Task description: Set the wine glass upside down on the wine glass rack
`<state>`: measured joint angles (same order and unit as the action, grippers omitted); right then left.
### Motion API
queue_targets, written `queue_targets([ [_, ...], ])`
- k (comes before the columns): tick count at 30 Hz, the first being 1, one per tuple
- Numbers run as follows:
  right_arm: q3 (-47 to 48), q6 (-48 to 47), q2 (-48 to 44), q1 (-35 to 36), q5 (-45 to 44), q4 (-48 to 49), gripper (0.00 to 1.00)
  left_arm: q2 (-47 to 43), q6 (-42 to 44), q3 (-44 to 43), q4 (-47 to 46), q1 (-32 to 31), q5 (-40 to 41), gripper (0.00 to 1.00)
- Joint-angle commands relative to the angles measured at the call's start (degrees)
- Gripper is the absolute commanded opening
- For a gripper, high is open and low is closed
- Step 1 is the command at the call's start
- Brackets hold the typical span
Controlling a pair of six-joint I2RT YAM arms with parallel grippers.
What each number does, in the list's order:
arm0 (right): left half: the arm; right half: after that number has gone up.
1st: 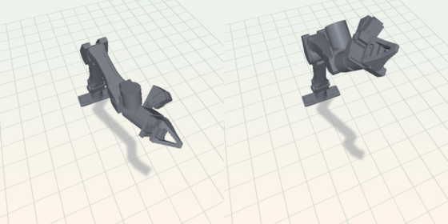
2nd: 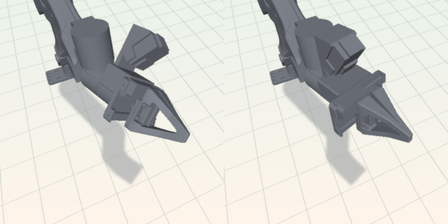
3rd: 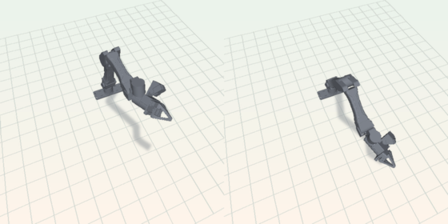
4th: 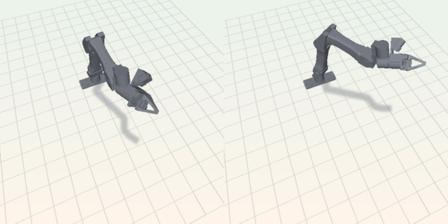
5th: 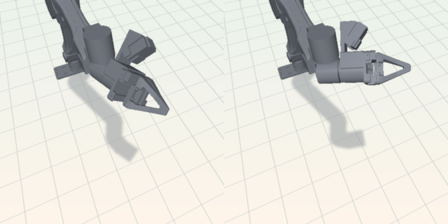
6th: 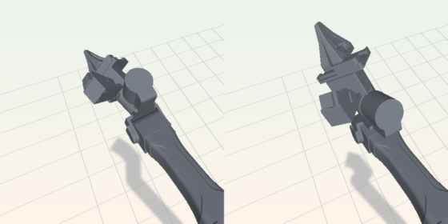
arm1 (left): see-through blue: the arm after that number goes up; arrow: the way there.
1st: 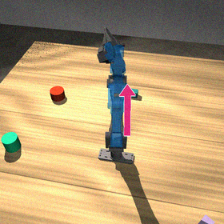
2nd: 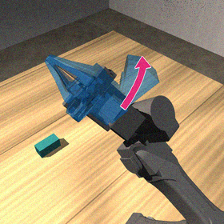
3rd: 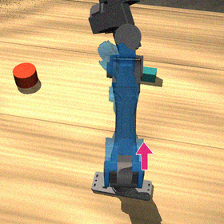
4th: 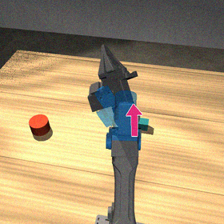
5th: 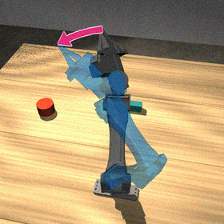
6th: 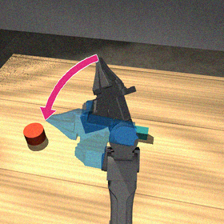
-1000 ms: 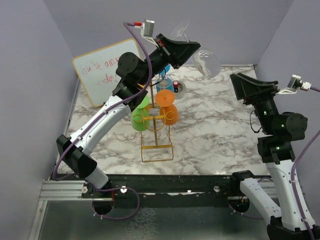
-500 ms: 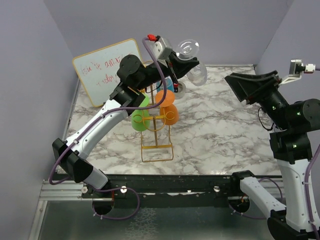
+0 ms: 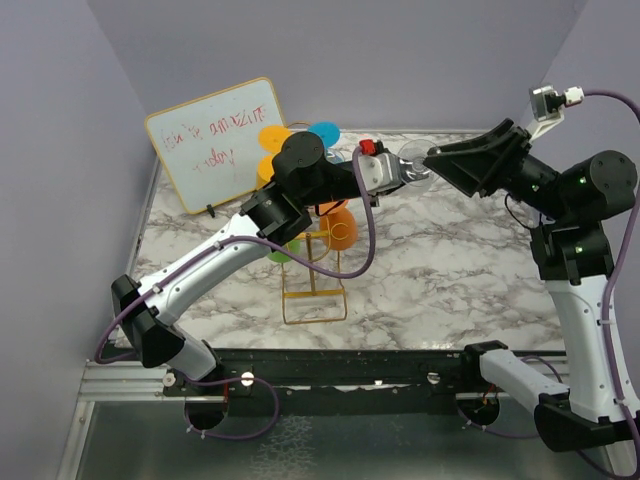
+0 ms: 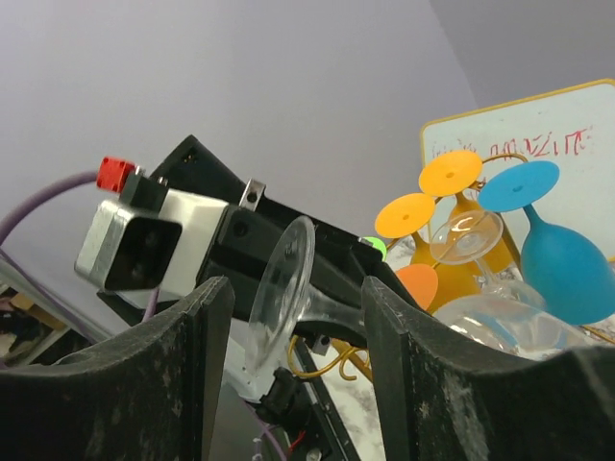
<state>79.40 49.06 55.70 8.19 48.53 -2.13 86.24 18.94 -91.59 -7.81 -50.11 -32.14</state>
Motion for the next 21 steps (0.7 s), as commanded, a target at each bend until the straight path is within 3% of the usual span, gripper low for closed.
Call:
queue_targets([
  [1, 3.65, 0.61, 1.19, 0.07, 2.36, -4.29, 0.59, -1.6, 9.98, -0.82, 1.64, -2.38, 4.22, 0.0],
  [4, 4.05, 0.71, 2.09, 0.07, 1.96, -6.94, 0.51, -1.8, 11.98, -0.28, 2.15, -3.05, 5.21, 0.0],
  [8, 3.13, 2.23, 2.11, 0.04, 2.41, -6.6, 0.31, -2.36, 14.92, 0.79, 2.15, -3.24, 6.13, 0.0],
  [14, 3.73, 1.92, 2.02, 0.08, 3.49, -8.17, 0.25, -2.71, 15.44, 0.93, 2.0, -3.24, 6.18, 0.0],
  [19, 4.81, 0.82, 2.05, 0.08, 3.71, -10.69, 0.03, -3.54, 14.62, 2.05, 0.71, -3.24, 5.72, 0.0],
  [21, 5.06, 0.82, 1.81, 0.07, 2.27, -11.21, 0.01, -4.21, 13.6, 2.87, -0.43, -3.24, 5.75, 0.03],
])
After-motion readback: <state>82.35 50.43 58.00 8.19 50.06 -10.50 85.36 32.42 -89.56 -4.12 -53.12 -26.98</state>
